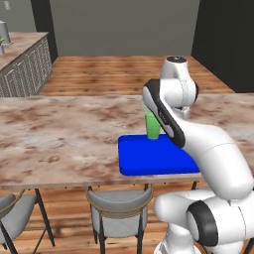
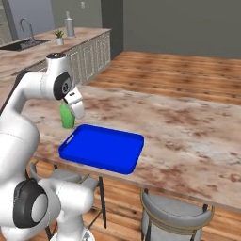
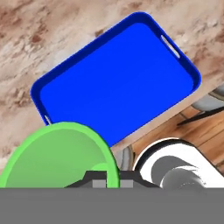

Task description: There is a tray on the dining counter. Grab the cup, mug, and pitcher and place them on the tray. The pitcher may be placed next to the tray if it cannot fit the tray.

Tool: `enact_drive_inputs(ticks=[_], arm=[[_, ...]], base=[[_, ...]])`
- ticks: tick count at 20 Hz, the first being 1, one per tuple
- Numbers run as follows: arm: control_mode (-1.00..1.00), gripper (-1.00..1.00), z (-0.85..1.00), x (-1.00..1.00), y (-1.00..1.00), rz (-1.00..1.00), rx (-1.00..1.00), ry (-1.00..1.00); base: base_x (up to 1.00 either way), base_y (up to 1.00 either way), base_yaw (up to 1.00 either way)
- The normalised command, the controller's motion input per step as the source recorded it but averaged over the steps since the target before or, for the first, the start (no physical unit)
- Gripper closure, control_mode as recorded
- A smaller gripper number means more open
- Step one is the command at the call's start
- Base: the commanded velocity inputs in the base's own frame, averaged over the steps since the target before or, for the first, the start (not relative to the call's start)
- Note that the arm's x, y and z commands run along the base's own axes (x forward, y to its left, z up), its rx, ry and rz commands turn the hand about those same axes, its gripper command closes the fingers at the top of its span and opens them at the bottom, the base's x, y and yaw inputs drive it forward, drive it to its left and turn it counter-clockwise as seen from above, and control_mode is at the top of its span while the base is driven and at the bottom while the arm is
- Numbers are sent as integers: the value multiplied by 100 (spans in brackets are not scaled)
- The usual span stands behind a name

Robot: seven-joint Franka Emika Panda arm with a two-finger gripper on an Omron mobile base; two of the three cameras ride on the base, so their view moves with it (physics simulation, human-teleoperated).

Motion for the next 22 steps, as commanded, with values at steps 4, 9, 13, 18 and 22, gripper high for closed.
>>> enact_drive_inputs(ticks=[4,9,13,18,22], arm=[[-100,100,-21,3,0,9,-2,-11],[-100,100,-25,18,0,9,-1,-2],[-100,100,-27,27,0,9,0,0],[-100,100,-26,35,-2,7,0,0],[-100,100,-29,40,0,5,0,0]], base=[[0,0,0],[0,0,0],[0,0,0],[0,0,0],[0,0,0]])
